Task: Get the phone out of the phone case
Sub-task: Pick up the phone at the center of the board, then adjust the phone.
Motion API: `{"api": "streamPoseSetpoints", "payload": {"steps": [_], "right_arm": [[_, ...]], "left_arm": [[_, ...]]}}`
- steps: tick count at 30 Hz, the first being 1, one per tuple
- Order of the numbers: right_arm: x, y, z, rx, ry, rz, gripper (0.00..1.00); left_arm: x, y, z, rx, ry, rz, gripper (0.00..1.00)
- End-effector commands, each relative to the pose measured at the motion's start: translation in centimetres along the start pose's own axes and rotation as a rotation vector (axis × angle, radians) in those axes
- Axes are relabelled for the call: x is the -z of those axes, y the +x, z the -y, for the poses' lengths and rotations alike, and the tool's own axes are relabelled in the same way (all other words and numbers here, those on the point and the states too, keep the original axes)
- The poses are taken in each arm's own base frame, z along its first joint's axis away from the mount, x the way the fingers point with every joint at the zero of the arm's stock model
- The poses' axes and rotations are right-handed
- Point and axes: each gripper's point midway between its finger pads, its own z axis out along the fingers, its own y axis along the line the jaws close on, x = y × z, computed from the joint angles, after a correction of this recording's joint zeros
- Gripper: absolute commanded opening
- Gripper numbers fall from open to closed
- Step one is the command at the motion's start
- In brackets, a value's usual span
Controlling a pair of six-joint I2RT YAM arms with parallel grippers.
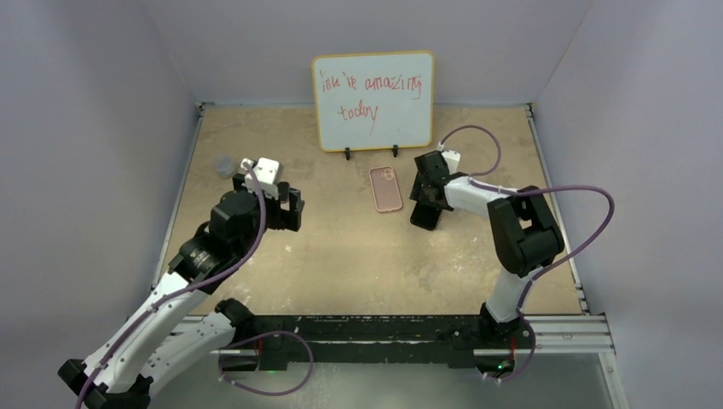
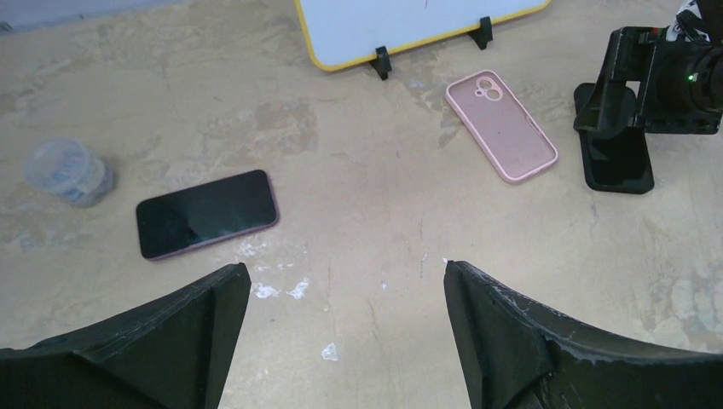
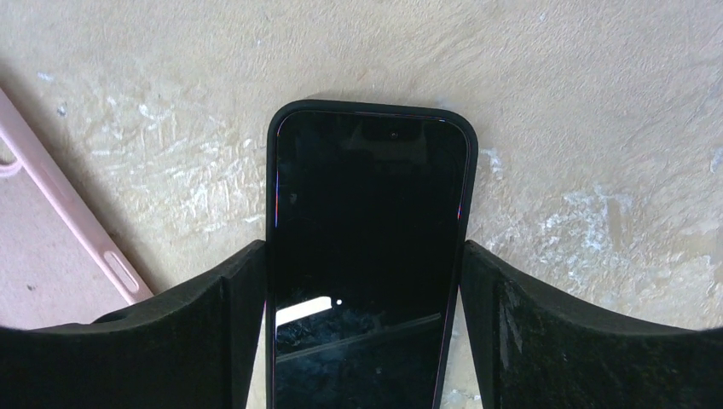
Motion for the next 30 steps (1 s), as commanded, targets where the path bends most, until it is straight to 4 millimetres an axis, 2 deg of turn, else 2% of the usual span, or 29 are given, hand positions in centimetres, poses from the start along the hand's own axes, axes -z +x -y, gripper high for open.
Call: {"api": "streamPoseSetpoints", "payload": {"steps": [1, 4, 7, 10, 14, 17, 20, 25, 27, 30], "right_arm": [[1.4, 0.4, 0.2, 0.076, -0.058, 0.006, 0.4], [2.9, 0.3, -0.4, 0.098, -0.126, 0.046, 0.29], [4.4, 0.0, -1.5, 0.141, -0.22, 0.073, 0.22], [5.8, -0.3, -2.7, 0.211, -0.289, 0.1, 0.21], [7.7, -0.2, -4.7, 0.244, -0.404, 0.138, 0.18], [9.0, 0.4, -6.0, 0.227, -0.491, 0.159, 0.17], [10.0, 1.4, -7.5, 0.219, -0.568, 0.166, 0.16], [10.7, 2.6, -9.8, 0.258, -0.664, 0.155, 0.14], [11.0, 2.9, -10.4, 0.278, -0.695, 0.167, 0.14], [11.5, 3.4, -11.0, 0.277, -0.753, 0.188, 0.13]], "left_arm": [[-0.3, -1.6, 1.7, 0.119, 0.104, 0.023, 0.88], [-0.5, -1.6, 4.1, 0.203, 0.213, 0.009, 0.88], [-1.9, -0.9, 5.6, 0.253, 0.262, -0.02, 0.88], [-3.6, -0.5, 7.6, 0.301, 0.327, -0.06, 0.88], [-4.8, 0.3, 10.1, 0.4, 0.431, -0.069, 0.87], [-6.0, 1.9, 10.5, 0.439, 0.423, -0.072, 0.87], [-7.2, 4.7, 11.4, 0.439, 0.428, -0.135, 0.87], [-9.4, 8.0, 12.7, 0.436, 0.454, -0.159, 0.86], [-10.2, 8.7, 12.9, 0.442, 0.447, -0.173, 0.86], [-10.8, 8.2, 13.5, 0.479, 0.466, -0.159, 0.85]]}}
